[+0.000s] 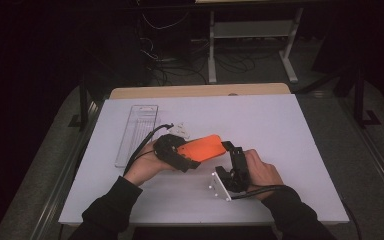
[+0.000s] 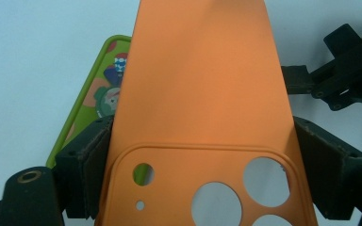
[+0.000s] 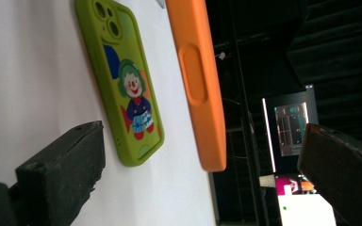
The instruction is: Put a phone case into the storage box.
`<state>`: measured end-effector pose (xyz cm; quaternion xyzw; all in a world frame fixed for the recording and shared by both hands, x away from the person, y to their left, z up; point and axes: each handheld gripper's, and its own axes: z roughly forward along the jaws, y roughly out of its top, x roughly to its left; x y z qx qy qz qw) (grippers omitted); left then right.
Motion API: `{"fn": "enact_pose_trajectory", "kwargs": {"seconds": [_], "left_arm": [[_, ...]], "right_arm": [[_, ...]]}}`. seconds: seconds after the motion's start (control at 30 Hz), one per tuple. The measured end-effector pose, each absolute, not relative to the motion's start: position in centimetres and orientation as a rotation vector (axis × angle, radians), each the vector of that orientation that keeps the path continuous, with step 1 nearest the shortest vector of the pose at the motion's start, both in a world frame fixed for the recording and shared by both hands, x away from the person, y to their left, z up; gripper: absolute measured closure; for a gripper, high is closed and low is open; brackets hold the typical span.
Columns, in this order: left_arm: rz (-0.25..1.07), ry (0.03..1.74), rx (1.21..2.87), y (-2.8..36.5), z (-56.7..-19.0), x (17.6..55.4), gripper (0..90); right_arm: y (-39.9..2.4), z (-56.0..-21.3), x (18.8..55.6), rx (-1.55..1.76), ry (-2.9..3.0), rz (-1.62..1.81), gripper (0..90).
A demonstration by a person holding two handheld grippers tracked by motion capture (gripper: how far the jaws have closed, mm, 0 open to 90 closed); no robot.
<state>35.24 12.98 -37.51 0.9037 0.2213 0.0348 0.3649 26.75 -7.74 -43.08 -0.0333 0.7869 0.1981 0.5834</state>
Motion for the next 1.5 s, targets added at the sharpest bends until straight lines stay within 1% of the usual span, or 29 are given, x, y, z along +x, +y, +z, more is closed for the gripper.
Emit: {"fn": "enact_pose_trajectory", "kwargs": {"seconds": [0.17,0.3,0.37,0.53,0.67,0.87,0.97,1.23,1.5], "left_arm": [[0.087,0.578,2.317,12.9,-37.6,35.2,15.1],[0.085,0.579,2.316,12.9,-37.6,35.2,15.2],[0.086,0.576,2.318,12.9,-37.6,35.2,15.1],[0.091,0.556,2.335,13.0,-37.5,35.2,15.2],[0.087,0.572,2.321,12.8,-37.6,35.1,15.1],[0.092,0.554,2.337,12.9,-37.6,35.2,15.1],[0.085,0.549,2.342,12.9,-37.6,35.1,15.1],[0.098,0.543,2.348,12.8,-37.6,35.1,15.2],[0.096,0.548,2.348,12.8,-37.7,35.1,15.1]], "right_arm": [[-7.0,-42.9,27.4,-0.123,1.823,0.451,0.7],[-6.4,-43.0,27.5,-0.136,1.811,0.461,3.4],[-6.2,-43.0,27.5,-0.134,1.813,0.441,7.5],[-5.7,-43.0,27.2,-0.159,1.794,0.417,14.6],[-5.4,-43.1,27.1,-0.189,1.76,0.411,28.2],[-5.3,-43.3,27.0,-0.218,1.758,0.407,42.3],[-5.3,-43.3,27.0,-0.231,1.761,0.4,46.5],[-5.2,-43.4,26.9,-0.243,1.8,0.381,61.1],[-5.1,-43.5,26.6,-0.269,1.791,0.377,70.7]]}}
